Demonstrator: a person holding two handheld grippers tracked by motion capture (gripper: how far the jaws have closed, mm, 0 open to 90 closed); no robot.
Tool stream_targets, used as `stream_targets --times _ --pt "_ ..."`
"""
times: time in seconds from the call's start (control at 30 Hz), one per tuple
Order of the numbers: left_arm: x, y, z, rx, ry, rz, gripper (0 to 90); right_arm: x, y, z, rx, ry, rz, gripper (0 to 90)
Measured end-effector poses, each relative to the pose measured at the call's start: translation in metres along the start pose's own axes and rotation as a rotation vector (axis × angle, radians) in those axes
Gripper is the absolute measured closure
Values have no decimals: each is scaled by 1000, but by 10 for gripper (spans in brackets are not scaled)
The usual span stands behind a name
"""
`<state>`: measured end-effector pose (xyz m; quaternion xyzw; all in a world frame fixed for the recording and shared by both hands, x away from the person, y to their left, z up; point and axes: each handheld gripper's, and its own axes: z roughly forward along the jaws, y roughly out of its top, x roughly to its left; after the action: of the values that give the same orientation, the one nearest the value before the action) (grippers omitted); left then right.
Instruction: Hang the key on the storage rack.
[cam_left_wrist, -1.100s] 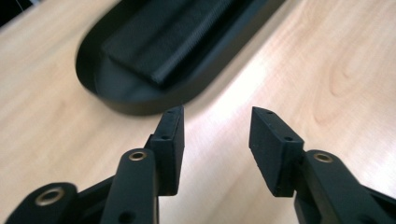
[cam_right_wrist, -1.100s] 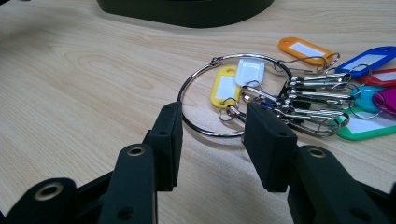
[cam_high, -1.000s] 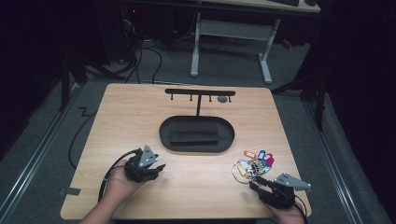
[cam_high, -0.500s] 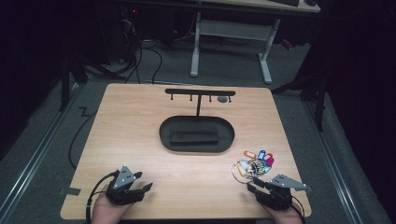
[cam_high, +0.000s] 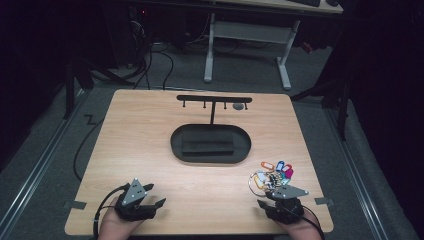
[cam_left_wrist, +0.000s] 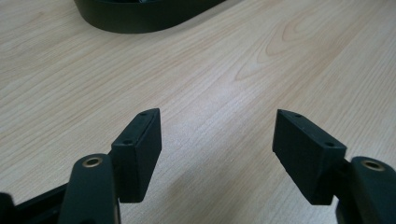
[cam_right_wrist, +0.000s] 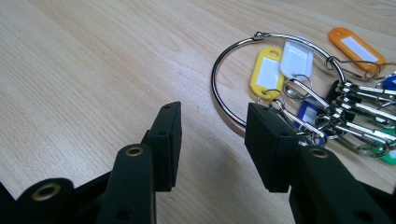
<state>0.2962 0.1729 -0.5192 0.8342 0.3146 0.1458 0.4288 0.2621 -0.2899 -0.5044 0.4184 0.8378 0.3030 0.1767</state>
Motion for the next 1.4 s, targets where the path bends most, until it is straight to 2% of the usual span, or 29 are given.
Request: stream_targets --times 0.1,0.13,0.17,0.23,0.27,0.3,0.5,0.53,0.6,0.63,0.7,0.87,1.0,1.03,1.1,1.13,1.17,1.27,1.33,1.4 --pt "2 0 -2 1 10 1 318 -3 10 -1 54 10 -23 547" --pt "2 0 -2 1 10 1 316 -3 10 -1 54 10 -23 547" --pt "3 -1 -4 -7 9 -4 316 -5 18 -2 94 12 -50 545" --pt "4 -1 -4 -9 5 -7 317 -6 24 -2 118 7 -81 548" --pt "4 -1 -4 -9 5 -7 317 -6 24 -2 118 7 -81 548" --pt "4 -1 -4 -14 -1 -12 317 -5 32 -1 161 8 -127 548" --pt "3 -4 -3 -8 -7 -6 316 -6 51 4 277 29 -190 543" --pt "3 -5 -5 -6 -7 -1 316 -6 51 4 277 29 -190 543" --pt "2 -8 -8 -2 -1 6 316 -5 58 7 323 33 -223 533" --pt "1 -10 -9 -1 4 9 317 -4 65 9 371 44 -267 526" --pt "0 -13 -14 8 17 18 316 -3 69 11 402 51 -292 522" --pt "2 -20 -23 0 36 6 318 -1 79 22 504 77 -372 518" --pt "0 -23 -28 9 47 20 321 -2 86 42 628 98 -419 519" --pt "0 -23 -28 9 47 20 321 -2 86 42 628 98 -419 519" --pt "-2 -23 -32 5 55 30 323 0 90 54 675 118 -445 524" --pt "-2 -23 -32 5 55 30 323 0 90 54 675 118 -445 524" --pt "-2 -24 -33 7 54 34 323 1 92 59 698 129 -452 531" --pt "-2 -25 -33 10 52 33 322 1 94 61 713 143 -453 541" --pt "-1 -26 -33 13 54 28 323 -3 96 64 740 176 -453 551" --pt "0 -27 -33 14 52 25 323 -4 97 64 751 177 -452 555"
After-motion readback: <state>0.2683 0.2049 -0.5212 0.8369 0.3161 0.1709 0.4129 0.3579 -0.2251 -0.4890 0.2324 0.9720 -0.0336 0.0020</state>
